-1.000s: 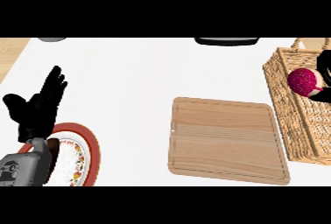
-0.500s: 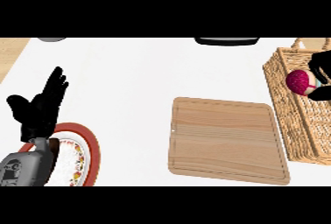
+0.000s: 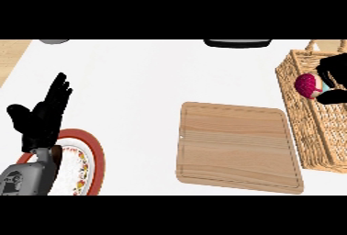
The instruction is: Pick the cupcake from the cutting board and place it in the basket
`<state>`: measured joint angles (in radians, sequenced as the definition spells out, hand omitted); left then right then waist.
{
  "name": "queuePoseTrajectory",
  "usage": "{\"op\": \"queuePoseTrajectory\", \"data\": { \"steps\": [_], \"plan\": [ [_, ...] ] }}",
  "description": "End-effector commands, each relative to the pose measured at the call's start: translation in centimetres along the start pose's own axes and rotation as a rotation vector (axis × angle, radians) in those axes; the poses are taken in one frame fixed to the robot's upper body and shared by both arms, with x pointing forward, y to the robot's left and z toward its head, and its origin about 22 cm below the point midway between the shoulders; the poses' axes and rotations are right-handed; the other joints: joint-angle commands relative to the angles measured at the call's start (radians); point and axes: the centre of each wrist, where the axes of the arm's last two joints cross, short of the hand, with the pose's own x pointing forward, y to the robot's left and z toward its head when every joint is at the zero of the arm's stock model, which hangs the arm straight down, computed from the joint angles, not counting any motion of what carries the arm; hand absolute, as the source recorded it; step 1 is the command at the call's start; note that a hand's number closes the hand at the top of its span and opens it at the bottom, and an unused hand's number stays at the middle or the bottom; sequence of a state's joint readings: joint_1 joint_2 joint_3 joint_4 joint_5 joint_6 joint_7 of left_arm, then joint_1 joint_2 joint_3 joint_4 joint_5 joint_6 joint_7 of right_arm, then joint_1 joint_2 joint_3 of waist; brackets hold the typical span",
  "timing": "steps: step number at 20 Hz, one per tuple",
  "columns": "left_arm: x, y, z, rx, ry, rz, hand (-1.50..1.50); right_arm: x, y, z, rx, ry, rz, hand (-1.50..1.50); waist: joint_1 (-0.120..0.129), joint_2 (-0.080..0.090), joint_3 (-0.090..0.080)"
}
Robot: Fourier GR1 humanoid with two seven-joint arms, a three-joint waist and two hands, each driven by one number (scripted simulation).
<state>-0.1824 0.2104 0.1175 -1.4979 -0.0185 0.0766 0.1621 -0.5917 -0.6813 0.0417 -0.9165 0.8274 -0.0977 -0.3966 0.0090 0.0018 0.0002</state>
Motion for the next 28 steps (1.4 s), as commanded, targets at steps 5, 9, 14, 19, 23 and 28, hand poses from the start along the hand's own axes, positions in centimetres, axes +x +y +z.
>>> {"op": "queuePoseTrajectory", "data": {
  "steps": [5,9,14,19,23,28],
  "plan": [
    [0.0,1.5,-0.3,-0.002,-0.001,-0.005,0.00,-1.1,2.2,-0.6,0.013,0.011,0.071,1.50,0.003,0.001,0.000],
    [1.9,-0.8,0.2,0.019,-0.012,-0.012,0.00,-2.0,2.7,0.7,0.044,0.021,0.090,1.50,-0.001,-0.001,0.000],
    [-0.3,-0.3,-0.1,-0.010,0.011,-0.002,0.00,-2.0,2.3,-0.6,0.105,0.016,0.078,1.50,0.001,0.001,0.000],
    [3.3,0.8,-1.4,-0.003,-0.002,0.001,0.00,-2.5,3.4,-0.9,0.145,0.038,0.076,1.50,0.009,0.003,0.001],
    [1.5,-0.3,-0.3,-0.005,0.013,-0.005,0.00,-0.5,4.3,-1.8,0.176,0.032,0.057,1.50,0.003,0.000,0.000],
    [-0.1,-0.6,0.6,0.004,-0.007,0.007,0.00,-2.3,5.0,0.2,0.246,0.136,0.039,1.50,0.000,0.000,0.000]
  ]
}}
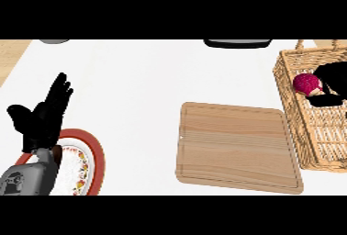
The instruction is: Pick the cupcake from the cutting board and place it in the basket
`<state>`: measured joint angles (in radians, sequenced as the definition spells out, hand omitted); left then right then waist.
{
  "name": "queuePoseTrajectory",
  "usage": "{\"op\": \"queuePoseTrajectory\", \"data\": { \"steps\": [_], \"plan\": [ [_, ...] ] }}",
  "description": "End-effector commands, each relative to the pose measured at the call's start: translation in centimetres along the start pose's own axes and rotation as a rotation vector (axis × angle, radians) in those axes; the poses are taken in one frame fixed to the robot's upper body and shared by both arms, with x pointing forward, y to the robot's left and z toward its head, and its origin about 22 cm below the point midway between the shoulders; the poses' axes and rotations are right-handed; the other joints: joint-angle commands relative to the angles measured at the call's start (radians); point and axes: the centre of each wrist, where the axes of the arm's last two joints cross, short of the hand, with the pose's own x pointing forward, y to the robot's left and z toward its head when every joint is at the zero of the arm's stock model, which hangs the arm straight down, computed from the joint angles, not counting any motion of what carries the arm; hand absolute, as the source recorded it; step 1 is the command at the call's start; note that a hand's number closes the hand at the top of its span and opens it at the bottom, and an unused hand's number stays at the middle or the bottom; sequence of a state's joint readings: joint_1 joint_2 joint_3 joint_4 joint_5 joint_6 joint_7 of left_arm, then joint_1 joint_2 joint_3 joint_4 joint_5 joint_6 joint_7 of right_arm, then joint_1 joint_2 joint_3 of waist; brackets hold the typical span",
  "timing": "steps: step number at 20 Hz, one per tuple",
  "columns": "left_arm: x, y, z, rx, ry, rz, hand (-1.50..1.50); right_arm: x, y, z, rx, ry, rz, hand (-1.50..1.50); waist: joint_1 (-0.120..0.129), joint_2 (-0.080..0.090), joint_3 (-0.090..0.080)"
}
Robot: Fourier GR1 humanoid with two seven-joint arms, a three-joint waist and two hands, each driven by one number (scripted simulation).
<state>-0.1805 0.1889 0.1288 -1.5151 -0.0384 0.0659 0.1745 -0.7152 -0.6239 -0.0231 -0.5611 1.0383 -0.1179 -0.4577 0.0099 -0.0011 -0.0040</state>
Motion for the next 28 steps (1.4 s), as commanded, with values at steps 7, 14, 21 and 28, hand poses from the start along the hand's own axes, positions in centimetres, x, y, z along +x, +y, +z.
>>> {"op": "queuePoseTrajectory", "data": {
  "steps": [7,14,21,28],
  "plan": [
    [-0.4,1.2,-1.4,-0.006,-0.002,-0.001,0.00,-0.2,2.5,0.3,0.038,0.121,-0.069,-1.50,-0.002,0.005,0.004],
    [-0.9,1.3,-1.0,0.019,0.008,-0.009,0.00,-0.4,1.0,0.0,-0.152,0.057,-0.404,-1.50,-0.018,0.000,0.004],
    [-0.3,0.0,-0.8,0.029,-0.001,0.000,0.00,-6.0,-5.2,2.5,-0.294,0.170,-0.715,-1.50,-0.018,0.001,0.004],
    [-0.2,0.2,-0.4,0.014,0.000,-0.007,0.00,-11.7,-6.4,8.6,-0.312,0.278,-0.921,-1.50,-0.010,0.005,0.005]
  ]
}}
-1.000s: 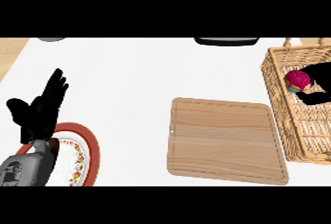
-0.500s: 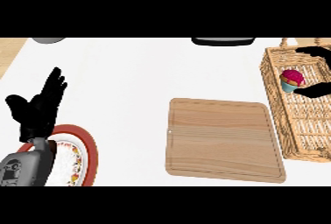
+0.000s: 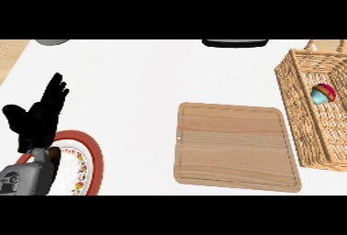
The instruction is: Pick the cupcake from the cutting board and place it in the basket
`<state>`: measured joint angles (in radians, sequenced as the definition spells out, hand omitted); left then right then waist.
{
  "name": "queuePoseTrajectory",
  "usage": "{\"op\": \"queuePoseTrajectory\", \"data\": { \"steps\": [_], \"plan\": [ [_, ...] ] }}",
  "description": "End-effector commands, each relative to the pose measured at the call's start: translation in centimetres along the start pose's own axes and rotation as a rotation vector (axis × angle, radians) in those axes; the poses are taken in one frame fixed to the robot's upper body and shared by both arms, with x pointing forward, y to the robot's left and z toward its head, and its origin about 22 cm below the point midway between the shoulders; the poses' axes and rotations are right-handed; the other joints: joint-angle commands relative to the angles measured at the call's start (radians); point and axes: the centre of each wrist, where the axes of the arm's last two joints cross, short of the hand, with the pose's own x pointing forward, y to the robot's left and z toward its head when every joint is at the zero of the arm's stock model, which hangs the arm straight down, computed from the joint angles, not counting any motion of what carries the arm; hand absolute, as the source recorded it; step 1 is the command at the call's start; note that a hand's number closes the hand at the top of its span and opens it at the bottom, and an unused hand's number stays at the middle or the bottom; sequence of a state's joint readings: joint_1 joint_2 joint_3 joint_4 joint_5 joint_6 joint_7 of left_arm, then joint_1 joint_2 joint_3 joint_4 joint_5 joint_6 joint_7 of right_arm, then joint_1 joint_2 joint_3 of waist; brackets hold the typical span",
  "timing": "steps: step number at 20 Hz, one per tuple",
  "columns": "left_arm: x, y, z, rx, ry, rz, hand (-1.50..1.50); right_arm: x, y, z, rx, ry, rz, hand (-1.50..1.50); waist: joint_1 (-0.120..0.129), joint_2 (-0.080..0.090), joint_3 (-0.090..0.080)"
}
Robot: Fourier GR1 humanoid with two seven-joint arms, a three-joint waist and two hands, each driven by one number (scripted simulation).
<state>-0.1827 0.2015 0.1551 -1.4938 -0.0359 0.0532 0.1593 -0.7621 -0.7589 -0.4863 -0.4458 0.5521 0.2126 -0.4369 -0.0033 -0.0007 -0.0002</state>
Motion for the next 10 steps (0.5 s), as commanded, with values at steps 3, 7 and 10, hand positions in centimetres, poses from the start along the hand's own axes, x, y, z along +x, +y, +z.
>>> {"op": "queuePoseTrajectory", "data": {
  "steps": [3,7,10],
  "plan": [
    [0.2,-0.1,0.5,-0.018,-0.018,0.005,0.00,-3.0,-6.4,3.7,-0.057,0.078,-0.164,-1.50,0.027,0.011,0.003],
    [0.3,-0.2,-0.4,-0.023,-0.010,0.011,0.00,-5.4,-9.3,7.4,-0.022,0.039,-0.179,-1.50,0.025,0.014,0.004],
    [0.3,-1.1,-0.8,-0.007,-0.028,0.004,0.00,-6.6,-9.8,9.0,-0.018,0.023,-0.194,-1.50,0.023,0.014,0.004]
  ]
}}
